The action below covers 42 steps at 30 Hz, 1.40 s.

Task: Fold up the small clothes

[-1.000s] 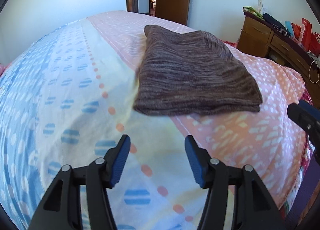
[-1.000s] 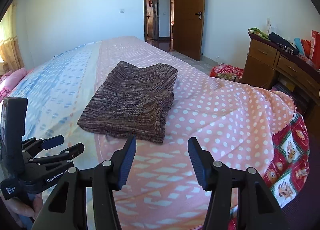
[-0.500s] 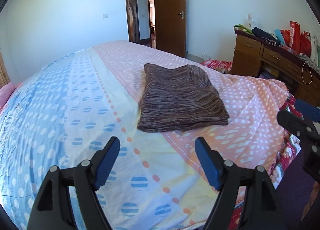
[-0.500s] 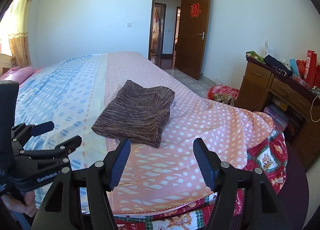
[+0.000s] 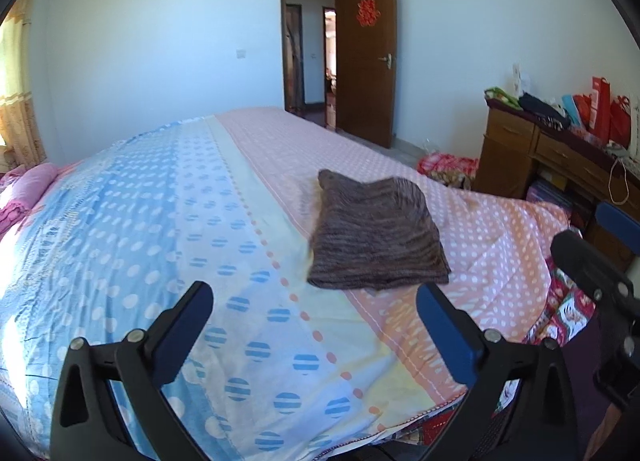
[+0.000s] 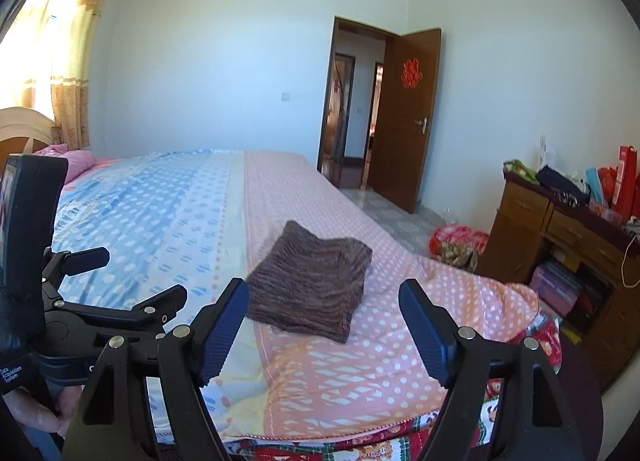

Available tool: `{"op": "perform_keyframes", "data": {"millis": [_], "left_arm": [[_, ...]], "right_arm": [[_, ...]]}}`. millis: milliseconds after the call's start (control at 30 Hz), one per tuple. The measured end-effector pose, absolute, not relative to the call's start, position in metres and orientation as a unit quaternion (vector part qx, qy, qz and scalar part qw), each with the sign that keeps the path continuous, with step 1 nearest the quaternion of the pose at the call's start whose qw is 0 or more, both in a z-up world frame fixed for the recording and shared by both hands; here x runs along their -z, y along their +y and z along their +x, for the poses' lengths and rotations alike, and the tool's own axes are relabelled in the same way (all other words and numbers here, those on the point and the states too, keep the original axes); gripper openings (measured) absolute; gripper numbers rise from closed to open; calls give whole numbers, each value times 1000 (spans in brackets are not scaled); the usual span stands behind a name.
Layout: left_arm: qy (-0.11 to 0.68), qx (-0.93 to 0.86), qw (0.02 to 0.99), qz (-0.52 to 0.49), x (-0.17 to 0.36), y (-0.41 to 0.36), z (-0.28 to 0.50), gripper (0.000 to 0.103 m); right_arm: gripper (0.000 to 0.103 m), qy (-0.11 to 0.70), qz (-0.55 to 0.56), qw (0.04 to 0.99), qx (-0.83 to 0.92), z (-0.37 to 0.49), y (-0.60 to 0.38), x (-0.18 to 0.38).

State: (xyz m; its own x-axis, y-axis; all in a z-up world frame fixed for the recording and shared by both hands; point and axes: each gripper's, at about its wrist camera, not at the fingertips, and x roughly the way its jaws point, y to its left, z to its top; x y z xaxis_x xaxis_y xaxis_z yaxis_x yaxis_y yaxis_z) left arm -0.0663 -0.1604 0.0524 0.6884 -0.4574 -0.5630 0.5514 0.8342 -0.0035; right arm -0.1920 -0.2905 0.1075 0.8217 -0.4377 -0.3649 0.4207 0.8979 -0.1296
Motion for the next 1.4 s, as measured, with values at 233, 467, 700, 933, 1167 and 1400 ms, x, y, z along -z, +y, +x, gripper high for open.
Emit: {"op": "perform_keyframes", "data": {"millis": [233,467,700,933,1167,1400], "left_arm": [[222,248,940,67,-80,-148,-80,103],[173,233,955,67,-96,-146,-91,103],[162,238,955,68,-103,-147,-96,103],[155,239,956,66,-105,-148,-101,103],[152,240,956,70,-107,-150,-104,103],[156,240,955,74,-107,-154,-102,103]], "right_arm": [[84,143,-17,960,240,-202,-291,-126],[85,123,5,959,257,-205,-299,-133],[85,105,14,959,263,-213,-299,-136],[86,98,15,959,267,-214,-302,-135],[86,102,19,958,268,-215,-305,-133],[86,102,25,958,268,-217,-305,-133]]}}
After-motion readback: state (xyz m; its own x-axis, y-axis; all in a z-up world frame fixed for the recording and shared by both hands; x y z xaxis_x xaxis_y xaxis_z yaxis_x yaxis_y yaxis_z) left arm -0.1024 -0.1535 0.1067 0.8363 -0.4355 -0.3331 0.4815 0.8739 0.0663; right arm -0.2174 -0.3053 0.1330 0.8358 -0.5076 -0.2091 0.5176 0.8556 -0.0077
